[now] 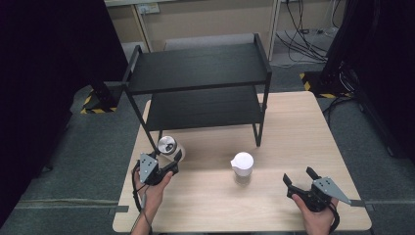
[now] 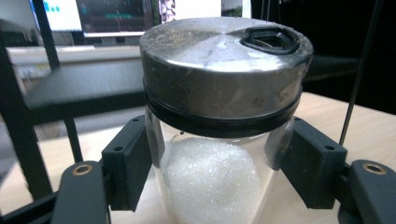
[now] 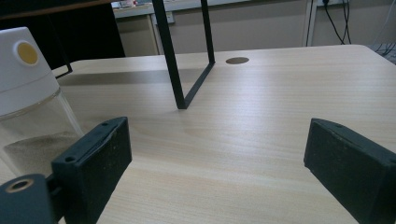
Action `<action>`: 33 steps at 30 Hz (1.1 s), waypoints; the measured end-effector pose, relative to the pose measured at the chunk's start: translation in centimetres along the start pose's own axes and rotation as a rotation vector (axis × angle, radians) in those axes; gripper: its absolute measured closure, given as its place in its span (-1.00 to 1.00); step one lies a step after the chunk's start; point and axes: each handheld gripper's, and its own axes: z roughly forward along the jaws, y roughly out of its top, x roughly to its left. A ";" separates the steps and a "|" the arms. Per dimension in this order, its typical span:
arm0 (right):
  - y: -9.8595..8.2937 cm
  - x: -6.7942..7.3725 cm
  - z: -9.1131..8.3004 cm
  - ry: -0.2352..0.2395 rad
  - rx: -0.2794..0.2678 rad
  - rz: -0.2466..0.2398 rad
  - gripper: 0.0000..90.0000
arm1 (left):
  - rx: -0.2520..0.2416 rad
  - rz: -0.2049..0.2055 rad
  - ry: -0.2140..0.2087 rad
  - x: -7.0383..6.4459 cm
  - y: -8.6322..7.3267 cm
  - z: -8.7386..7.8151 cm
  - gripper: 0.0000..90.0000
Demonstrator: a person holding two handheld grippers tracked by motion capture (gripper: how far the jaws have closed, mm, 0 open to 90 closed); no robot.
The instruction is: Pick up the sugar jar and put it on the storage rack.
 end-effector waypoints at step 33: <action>-0.1 0.0 0.0 -0.002 -0.003 0.002 -0.82 | -0.129 0.072 0.152 -2.2 6.2 -1.2 -0.32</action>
